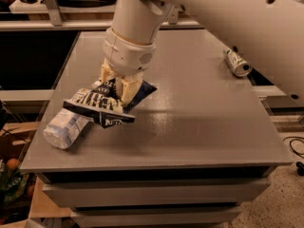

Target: Move blue chip bag near blue plastic bottle

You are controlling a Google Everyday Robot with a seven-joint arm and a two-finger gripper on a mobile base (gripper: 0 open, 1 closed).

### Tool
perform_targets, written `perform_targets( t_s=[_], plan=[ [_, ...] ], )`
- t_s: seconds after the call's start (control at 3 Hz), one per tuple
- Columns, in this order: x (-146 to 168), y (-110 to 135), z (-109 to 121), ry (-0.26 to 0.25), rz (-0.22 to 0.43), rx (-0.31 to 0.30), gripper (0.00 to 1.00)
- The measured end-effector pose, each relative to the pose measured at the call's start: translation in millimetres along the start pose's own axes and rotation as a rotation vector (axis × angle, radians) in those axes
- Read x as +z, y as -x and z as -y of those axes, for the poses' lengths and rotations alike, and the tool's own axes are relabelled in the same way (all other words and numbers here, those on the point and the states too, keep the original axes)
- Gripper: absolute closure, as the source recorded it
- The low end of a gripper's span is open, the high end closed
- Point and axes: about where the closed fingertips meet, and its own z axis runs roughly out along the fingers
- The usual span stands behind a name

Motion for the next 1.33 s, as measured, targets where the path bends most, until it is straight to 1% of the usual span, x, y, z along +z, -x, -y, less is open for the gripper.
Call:
perform_targets(
  t_s=[0.33, 0.67, 1.33],
  plan=[
    [5.9, 6.4, 5.0, 0.009, 0.008, -0.029, 1.0],
    [8.7, 9.2, 7.8, 0.013, 0.011, -0.037, 0.85],
    [8.6, 8.1, 11.1, 0.021, 0.015, -0.043, 0.37]
  ],
)
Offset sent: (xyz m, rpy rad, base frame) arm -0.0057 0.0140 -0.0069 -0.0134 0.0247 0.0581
